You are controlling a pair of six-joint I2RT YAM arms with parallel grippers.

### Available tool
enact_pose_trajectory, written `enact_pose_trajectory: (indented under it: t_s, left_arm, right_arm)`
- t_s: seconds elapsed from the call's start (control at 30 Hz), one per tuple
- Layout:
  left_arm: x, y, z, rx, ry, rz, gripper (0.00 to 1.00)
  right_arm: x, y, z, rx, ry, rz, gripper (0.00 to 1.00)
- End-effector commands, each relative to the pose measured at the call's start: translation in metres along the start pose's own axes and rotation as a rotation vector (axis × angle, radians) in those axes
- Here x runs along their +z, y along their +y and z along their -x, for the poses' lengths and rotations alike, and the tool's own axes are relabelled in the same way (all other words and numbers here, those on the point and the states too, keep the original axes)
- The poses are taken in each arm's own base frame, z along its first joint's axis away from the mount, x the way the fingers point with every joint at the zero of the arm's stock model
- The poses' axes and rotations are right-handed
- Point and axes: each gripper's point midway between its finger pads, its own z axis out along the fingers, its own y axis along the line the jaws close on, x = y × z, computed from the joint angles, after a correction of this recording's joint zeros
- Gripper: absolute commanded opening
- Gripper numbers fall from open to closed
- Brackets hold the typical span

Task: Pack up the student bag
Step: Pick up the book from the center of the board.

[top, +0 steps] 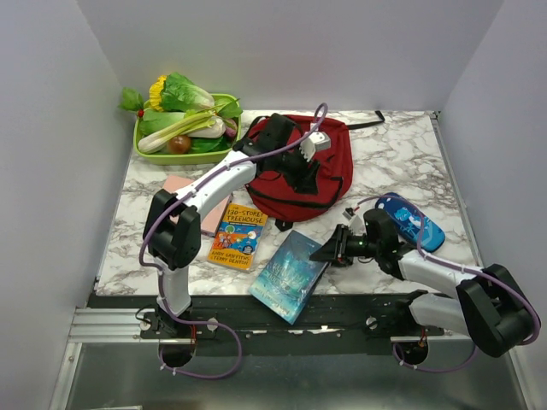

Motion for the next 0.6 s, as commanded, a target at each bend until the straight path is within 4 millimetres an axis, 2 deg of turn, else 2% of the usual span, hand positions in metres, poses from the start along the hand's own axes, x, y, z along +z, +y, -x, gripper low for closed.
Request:
enact_pose_trajectory:
  t_s: [0.0,0.03,0.13,0.2,0.43,0.57]
  left_arm:
    - [-0.002,-0.021,-0.055,0.084,0.148,-0.144,0.62]
    - [-0.002,-0.019,-0.072,0.135,0.184,-0.157,0.66]
    - [-0.003,-0.007,-0.088,0.181,0.215,-0.126,0.68]
    - [-0.002,0.004,-0.087,0.192,0.214,-0.092,0.68]
    - [0.011,0.043,-0.065,0.265,0.142,0.065,0.67]
    - [0.015,0.054,-0.066,0.297,0.148,0.110,0.67]
  right_arm:
    - [-0.004,-0.010,0.007,-0.060,0.008,-0.065,0.01]
    - [-0.006,-0.010,0.009,-0.057,0.010,-0.071,0.01]
    - [-0.012,-0.007,0.020,-0.066,0.001,-0.072,0.01]
    - [-0.015,-0.005,0.026,-0.082,-0.005,-0.072,0.01]
    - [-0.024,0.002,0.031,-0.097,0.014,-0.087,0.01]
    - [-0.026,0.003,0.031,-0.107,0.026,-0.087,0.01]
